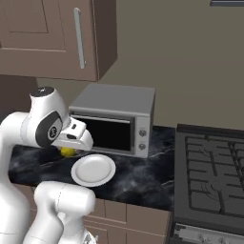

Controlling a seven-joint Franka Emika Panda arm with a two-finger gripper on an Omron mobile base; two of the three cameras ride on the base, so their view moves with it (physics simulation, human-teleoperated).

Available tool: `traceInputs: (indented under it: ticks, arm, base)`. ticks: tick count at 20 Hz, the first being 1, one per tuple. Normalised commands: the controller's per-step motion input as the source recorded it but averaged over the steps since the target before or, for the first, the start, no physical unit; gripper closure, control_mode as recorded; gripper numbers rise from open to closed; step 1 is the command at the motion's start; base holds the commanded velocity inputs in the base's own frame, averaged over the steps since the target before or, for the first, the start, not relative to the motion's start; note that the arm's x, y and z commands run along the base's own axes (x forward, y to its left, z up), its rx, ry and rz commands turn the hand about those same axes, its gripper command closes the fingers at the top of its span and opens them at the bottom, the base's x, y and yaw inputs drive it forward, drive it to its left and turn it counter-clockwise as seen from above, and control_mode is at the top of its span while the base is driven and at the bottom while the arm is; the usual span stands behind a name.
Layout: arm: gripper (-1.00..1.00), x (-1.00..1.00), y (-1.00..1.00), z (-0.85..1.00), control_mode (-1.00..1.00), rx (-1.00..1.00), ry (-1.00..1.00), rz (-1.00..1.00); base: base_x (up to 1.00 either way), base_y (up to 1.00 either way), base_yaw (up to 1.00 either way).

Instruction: Pick lemon from the fridge and place it on the plate on the counter.

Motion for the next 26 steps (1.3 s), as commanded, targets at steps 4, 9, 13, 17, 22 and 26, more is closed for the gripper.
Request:
traceInputs:
  ticks: [4, 9, 13, 17, 22, 26]
  arm:
    - [1.0, 0.38, 0.0, -0.57, -1.0, 0.04, -0.03, 0.01]
    - [1.0, 0.37, 0.0, -0.48, -1.0, 0.03, -0.04, 0.02]
    - [1.0, 0.28, 0.0, -0.47, -1.0, 0.0, 0.0, 0.0]
    - [1.0, 0.31, -0.01, -0.41, -1.0, 0.0, 0.02, 0.0]
    - [1.0, 0.24, 0.0, -0.48, -1.0, 0.0, 0.0, 0.0]
    - [1.0, 0.09, 0.0, -0.31, -1.0, 0.01, 0.0, 0.0]
  base:
    - [0.0, 0.0, 0.0]
    - [0.0, 0.0, 0.0]
    - [0.0, 0.0, 0.0]
    - [0.0, 0.0, 0.0]
    - [0.0, 0.0, 0.0]
    - [0.0, 0.0, 0.0]
